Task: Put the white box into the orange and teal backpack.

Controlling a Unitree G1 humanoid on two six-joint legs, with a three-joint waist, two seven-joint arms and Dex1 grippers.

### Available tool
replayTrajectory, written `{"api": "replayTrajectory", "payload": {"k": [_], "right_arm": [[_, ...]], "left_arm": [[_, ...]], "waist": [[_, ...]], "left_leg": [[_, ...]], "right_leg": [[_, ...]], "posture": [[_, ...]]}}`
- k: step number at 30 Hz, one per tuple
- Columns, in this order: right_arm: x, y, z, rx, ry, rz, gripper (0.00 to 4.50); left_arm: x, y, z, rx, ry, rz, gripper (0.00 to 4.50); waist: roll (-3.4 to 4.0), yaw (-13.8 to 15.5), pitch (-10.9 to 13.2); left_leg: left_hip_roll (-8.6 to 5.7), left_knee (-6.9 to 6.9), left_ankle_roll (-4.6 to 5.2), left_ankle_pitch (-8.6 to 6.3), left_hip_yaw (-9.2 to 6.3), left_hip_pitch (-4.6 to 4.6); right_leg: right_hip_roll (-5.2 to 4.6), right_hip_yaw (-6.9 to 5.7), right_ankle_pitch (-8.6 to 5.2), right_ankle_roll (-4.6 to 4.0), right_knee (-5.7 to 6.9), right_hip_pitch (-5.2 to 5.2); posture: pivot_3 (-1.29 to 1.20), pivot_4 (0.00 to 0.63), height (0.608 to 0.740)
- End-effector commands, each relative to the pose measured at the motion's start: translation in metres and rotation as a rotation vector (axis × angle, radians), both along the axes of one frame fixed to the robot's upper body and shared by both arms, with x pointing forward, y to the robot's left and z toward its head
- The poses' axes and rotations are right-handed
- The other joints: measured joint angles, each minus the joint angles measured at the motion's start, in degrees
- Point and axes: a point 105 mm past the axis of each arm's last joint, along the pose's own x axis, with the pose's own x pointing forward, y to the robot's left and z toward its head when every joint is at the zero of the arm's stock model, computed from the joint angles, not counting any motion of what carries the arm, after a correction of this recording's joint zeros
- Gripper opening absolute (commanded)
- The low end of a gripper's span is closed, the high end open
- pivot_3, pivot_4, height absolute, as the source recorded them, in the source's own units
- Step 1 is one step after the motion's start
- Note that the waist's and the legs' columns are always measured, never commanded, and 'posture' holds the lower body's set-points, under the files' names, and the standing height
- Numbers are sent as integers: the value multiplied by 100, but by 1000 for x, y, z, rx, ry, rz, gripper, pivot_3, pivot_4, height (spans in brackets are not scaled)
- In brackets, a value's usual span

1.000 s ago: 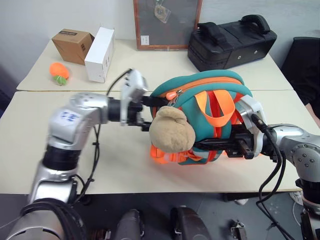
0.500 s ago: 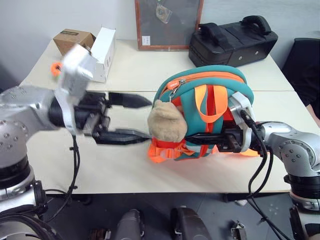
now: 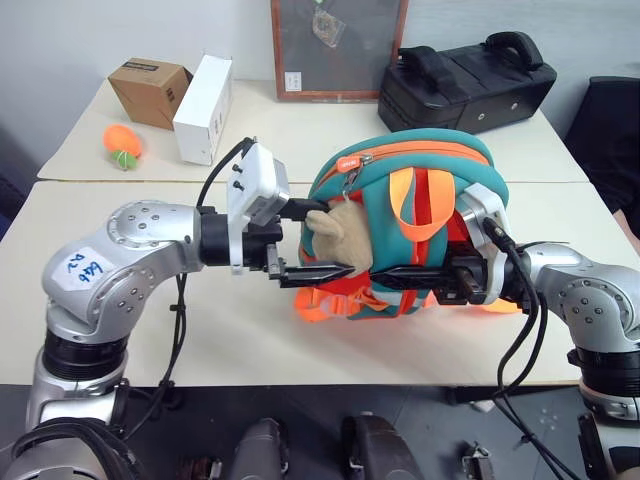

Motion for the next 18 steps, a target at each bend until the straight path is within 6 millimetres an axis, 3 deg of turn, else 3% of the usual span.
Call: {"api": "replayTrajectory", "payload": {"k": [1, 7, 11, 14, 18], "right_arm": [[-8, 1, 8, 21, -38, 16, 0], [-6, 0, 9, 27, -40, 5, 0], [-5, 0, 10, 31, -42, -4, 0], [-4, -2, 9, 35, -37, -21, 0], [-4, -5, 7, 41, -31, -36, 0]], "left_arm": [[-3, 0, 13, -67, -22, -14, 3897], [-3, 5, 7, -42, -4, -15, 2078], [-1, 7, 7, -40, -5, -7, 1134], [1, 19, 9, -1, -28, 19, 870], [7, 48, 36, -3, -70, 54, 829]], "waist": [[0, -4, 0], [0, -8, 0], [0, -7, 0], [0, -14, 0], [0, -12, 0]], "left_leg": [[0, 0, 0, 0, 0, 0], [1, -1, -1, 0, 0, 0], [1, -1, -1, 0, 0, 1], [1, -2, -1, 0, 0, 0], [1, -5, -2, 1, 1, 2]], "right_leg": [[0, 0, 0, 0, 0, 0], [1, 0, 0, 0, 0, 0], [0, 0, 0, 0, -1, 0], [1, 0, 0, 0, -1, 0], [2, 0, 0, -1, -2, -1]], "posture": [[0, 150, 740], [0, 150, 740], [0, 150, 740], [0, 150, 740], [0, 150, 740]]}}
